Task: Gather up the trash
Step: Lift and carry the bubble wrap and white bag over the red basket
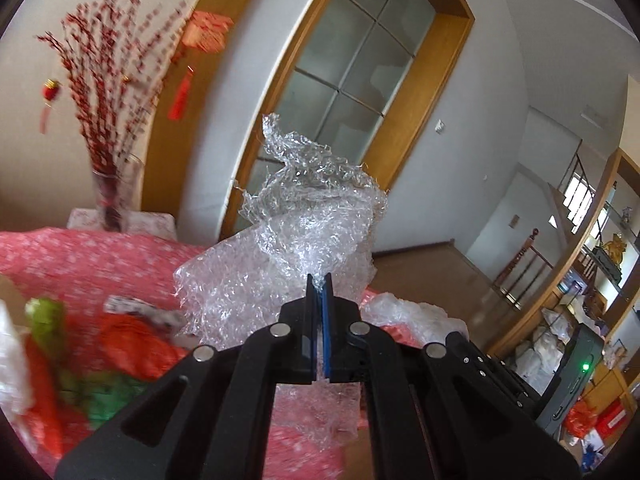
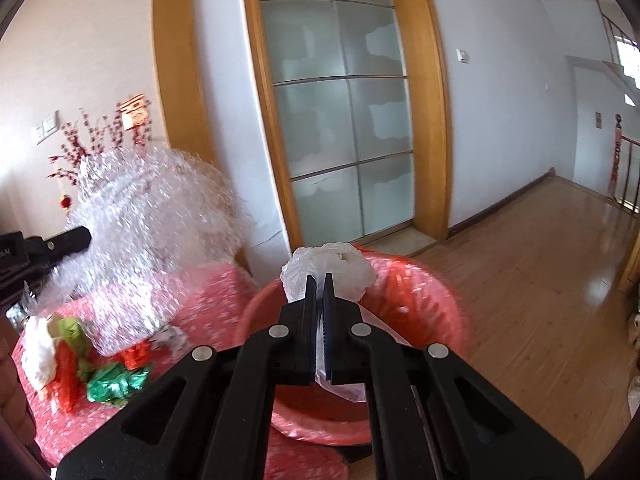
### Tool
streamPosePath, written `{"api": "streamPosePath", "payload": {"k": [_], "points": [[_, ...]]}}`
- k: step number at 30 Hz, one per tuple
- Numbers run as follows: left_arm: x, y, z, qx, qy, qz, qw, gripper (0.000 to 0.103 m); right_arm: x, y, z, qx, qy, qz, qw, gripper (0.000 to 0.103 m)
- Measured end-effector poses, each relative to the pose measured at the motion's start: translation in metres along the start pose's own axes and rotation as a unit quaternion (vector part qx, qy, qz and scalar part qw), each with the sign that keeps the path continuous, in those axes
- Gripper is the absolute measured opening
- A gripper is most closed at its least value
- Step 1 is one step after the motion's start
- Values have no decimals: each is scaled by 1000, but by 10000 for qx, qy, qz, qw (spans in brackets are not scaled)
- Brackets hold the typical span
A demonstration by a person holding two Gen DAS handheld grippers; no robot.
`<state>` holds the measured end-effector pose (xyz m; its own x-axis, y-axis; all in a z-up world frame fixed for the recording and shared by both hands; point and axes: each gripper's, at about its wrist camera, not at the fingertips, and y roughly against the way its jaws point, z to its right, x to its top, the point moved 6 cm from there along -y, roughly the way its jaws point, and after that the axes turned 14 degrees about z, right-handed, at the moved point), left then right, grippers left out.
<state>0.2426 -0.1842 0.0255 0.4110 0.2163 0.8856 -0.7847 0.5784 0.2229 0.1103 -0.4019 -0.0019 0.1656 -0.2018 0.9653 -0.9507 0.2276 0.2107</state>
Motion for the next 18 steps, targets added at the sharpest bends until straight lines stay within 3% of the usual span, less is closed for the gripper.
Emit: {"api": "streamPosePath", "payload": {"k": [10, 18], "points": [[-38, -67, 40, -333, 17, -476, 9983, 3, 0, -19, 33, -310, -61, 26, 9995, 3], [-66, -101, 49, -399, 112, -900, 9951, 5, -8, -39, 48, -332, -272, -130, 9990, 3]]}}
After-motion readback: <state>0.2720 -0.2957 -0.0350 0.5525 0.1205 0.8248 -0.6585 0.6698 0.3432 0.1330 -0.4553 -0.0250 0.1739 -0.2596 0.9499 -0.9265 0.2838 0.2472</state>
